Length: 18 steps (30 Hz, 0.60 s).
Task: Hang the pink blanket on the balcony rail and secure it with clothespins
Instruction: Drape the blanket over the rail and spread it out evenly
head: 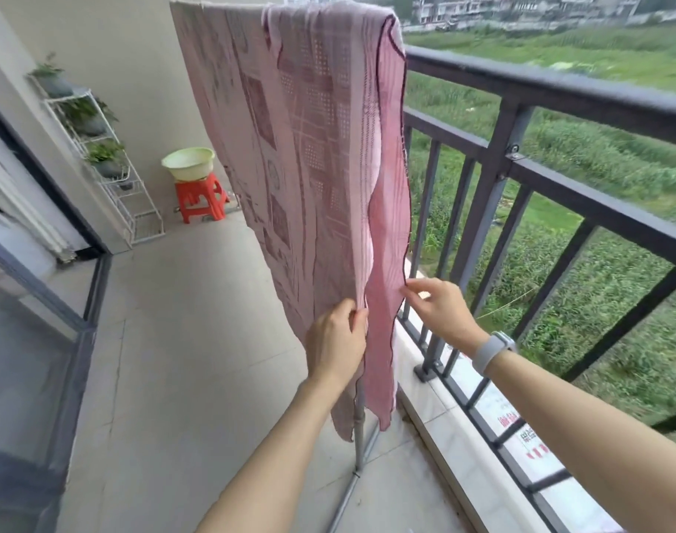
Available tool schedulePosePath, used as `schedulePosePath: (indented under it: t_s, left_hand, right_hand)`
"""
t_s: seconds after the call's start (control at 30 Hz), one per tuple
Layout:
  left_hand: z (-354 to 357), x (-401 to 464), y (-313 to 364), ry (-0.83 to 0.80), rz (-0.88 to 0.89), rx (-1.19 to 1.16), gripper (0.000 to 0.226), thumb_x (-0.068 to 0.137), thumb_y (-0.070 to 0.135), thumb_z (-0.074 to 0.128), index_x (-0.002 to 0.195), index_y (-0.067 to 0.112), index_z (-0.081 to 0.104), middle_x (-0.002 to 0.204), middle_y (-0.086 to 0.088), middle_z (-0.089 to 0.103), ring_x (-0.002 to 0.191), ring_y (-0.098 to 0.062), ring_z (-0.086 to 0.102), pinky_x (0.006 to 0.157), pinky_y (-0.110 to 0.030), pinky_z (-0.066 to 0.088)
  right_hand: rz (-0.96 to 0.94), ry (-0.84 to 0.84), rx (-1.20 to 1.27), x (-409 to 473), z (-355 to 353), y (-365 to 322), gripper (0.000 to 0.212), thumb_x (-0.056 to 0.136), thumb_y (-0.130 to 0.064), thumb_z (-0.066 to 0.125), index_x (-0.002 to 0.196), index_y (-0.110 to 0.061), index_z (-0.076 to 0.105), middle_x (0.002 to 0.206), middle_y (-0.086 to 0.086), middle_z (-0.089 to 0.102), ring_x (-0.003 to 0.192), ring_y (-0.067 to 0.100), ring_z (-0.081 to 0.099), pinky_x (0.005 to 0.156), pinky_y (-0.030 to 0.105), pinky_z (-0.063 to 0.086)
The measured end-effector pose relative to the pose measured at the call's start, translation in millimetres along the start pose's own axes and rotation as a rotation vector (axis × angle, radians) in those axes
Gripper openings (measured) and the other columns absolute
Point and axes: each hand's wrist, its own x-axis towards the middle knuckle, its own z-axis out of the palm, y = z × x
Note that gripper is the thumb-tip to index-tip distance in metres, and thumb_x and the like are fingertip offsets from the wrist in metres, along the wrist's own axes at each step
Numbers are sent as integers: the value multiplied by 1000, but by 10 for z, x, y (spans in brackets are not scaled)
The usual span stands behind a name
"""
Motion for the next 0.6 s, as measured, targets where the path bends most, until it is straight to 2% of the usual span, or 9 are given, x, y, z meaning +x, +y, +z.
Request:
schedulePosePath:
  t_s: [0.07, 0.13, 0.17, 0.23, 0.27, 0.33, 0.43, 0.5, 0.6]
  left_hand:
    - [-118, 143, -80, -117, 26, -16, 19, 84, 25, 58, 97, 12, 61, 104, -8, 64, 98, -25, 55, 76, -27, 38]
    - [-302, 244, -142, -203, 100, -30, 27, 80, 26, 62, 105, 14, 61, 112, -4, 59, 106, -20, 52, 89, -25, 38]
    - [-417, 295, -143, -188, 127, -47, 29, 80, 25, 64, 106, 14, 61, 111, -3, 57, 107, -19, 52, 90, -23, 37]
    - [-659, 475, -81, -103, 154, -108, 30, 80, 23, 65, 108, 13, 59, 109, -1, 56, 105, -17, 53, 89, -21, 36]
    - [-782, 593, -1, -50, 175, -138, 31, 81, 22, 64, 110, 13, 57, 110, -1, 55, 105, -18, 54, 91, -25, 39]
    - [-1028, 833, 237, 55, 250, -183, 31, 85, 18, 59, 115, 12, 54, 116, -5, 55, 106, -21, 54, 93, -34, 43]
    - [-1329, 1162, 644, 203, 416, -222, 34, 88, 13, 53, 122, 10, 49, 121, -8, 51, 112, -20, 50, 97, -28, 39]
    - [-1472, 1334, 863, 244, 527, -237, 36, 91, 15, 48, 127, 12, 46, 126, -7, 47, 119, -18, 45, 101, -29, 36]
    - [-1546, 1550, 1030, 248, 620, -177, 37, 91, 16, 44, 129, 13, 46, 133, -6, 46, 126, -18, 39, 108, -33, 30]
  right_hand:
    - [-40, -23, 88, 20, -86, -113, 24, 88, -9, 52, 109, -10, 65, 102, 3, 68, 96, 16, 61, 88, 34, 49]
    - [-95, 3, 147, 84, -211, -301, 27, 90, -7, 48, 114, -12, 61, 100, -3, 66, 94, 8, 59, 88, 27, 48]
    - [-132, 30, 163, 124, -280, -419, 28, 91, -7, 47, 115, -13, 59, 100, -5, 65, 94, 6, 58, 86, 22, 48]
    - [-223, 96, 206, 222, -417, -699, 28, 92, -8, 45, 117, -14, 57, 104, -6, 62, 94, 5, 56, 81, 10, 45]
    - [-273, 130, 230, 282, -481, -855, 28, 93, -9, 45, 118, -14, 56, 107, -4, 61, 94, 7, 56, 78, 5, 42]
    - [-352, 210, 287, 399, -623, -1202, 31, 91, -18, 48, 122, -13, 50, 112, 2, 58, 93, 8, 54, 76, 5, 42]
    - [-426, 352, 268, 594, -841, -1689, 53, 84, -36, 54, 132, -17, 38, 114, -2, 49, 96, 5, 49, 79, 10, 42]
    - [-481, 450, 165, 705, -920, -1904, 53, 82, -35, 61, 126, -14, 42, 108, -1, 48, 92, 7, 46, 78, 8, 37]
    - [-495, 584, 57, 796, -937, -2064, 21, 83, -21, 63, 95, -6, 56, 89, 2, 54, 77, 11, 47, 68, 12, 39]
